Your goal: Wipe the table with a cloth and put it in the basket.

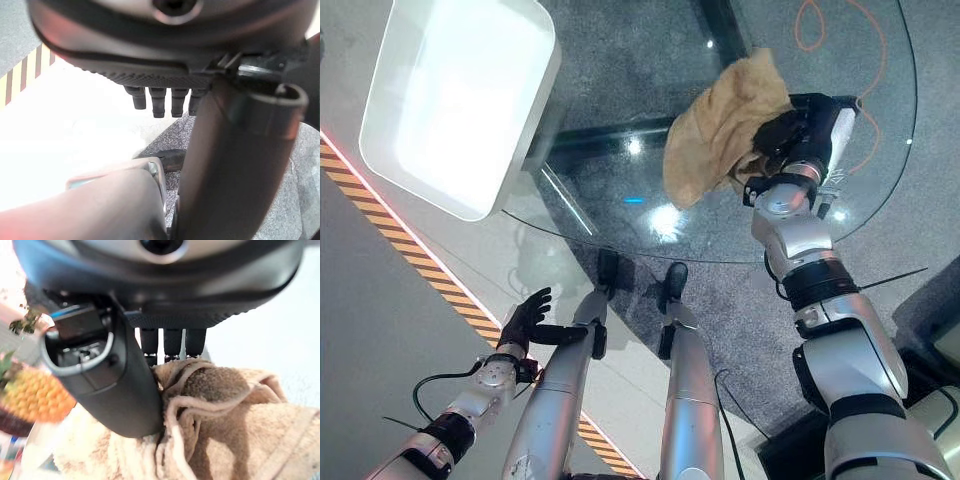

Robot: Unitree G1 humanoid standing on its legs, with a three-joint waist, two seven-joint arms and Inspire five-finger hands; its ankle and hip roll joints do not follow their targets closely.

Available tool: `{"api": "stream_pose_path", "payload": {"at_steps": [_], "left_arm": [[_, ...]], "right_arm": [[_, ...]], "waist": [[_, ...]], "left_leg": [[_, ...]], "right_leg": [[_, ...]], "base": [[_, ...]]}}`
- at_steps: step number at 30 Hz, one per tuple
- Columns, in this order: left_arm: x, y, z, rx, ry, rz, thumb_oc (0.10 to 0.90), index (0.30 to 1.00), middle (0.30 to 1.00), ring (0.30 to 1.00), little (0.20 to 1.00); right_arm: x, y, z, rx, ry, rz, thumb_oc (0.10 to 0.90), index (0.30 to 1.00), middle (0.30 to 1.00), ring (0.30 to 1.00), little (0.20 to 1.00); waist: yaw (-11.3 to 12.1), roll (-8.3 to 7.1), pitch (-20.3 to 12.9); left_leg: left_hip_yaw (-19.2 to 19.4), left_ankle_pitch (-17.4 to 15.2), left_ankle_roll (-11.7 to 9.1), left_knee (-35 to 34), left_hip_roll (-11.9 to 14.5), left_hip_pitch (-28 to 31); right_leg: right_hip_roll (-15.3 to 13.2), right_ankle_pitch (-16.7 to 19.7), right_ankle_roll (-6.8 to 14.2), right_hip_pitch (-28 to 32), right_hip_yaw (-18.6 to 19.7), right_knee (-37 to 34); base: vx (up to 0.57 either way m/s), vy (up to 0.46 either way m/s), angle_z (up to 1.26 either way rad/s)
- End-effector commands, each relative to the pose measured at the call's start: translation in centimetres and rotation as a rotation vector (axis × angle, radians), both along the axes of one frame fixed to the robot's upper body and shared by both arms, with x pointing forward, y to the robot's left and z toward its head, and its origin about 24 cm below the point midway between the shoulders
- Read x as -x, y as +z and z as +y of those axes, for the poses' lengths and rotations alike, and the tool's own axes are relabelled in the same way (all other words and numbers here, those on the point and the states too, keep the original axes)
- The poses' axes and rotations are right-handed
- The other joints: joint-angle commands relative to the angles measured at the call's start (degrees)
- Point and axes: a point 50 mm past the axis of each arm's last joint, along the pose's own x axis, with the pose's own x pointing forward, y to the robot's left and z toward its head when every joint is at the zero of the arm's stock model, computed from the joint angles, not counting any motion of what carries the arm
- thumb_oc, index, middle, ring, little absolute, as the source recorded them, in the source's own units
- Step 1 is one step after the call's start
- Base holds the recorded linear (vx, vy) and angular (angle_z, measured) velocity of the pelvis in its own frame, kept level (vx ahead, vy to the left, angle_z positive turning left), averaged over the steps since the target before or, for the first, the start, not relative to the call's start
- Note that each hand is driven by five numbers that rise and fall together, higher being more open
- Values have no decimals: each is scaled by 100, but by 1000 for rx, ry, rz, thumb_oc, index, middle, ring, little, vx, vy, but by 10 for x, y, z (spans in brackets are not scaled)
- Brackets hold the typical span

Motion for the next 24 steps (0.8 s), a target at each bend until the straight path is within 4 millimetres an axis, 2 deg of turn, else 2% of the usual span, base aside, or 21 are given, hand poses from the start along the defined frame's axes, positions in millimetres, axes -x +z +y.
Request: {"api": "stream_pose_path", "payload": {"at_steps": [1,11,15,24], "left_arm": [[41,-30,15,-31,27,110,800,900,900,900,900],[39,-29,12,-24,28,114,800,900,900,900,900],[40,-30,11,-31,26,121,800,900,900,900,900],[40,-28,23,-63,26,124,800,900,900,900,900]], "right_arm": [[32,53,-51,56,-211,-252,100,300,300,300,200],[42,65,-51,105,-350,-315,100,300,300,300,200],[49,70,-56,64,-468,-383,100,300,300,300,200],[66,83,-73,58,-675,-466,100,300,300,300,200]], "waist": [[27,86,-115],[32,64,-115],[41,55,-115],[30,-70,-115]], "left_leg": [[94,-935,-30,514,-49,217],[75,-956,-24,521,-46,231],[72,-973,-8,528,-43,209],[55,-1013,19,546,-32,277]], "right_leg": [[45,475,255,91,-36,-436],[46,445,250,120,-39,-430],[60,441,254,119,-25,-431],[91,476,278,243,-5,-492]], "base": [[18,-6,-7],[4,0,-1],[0,0,0],[3,-1,1]]}}
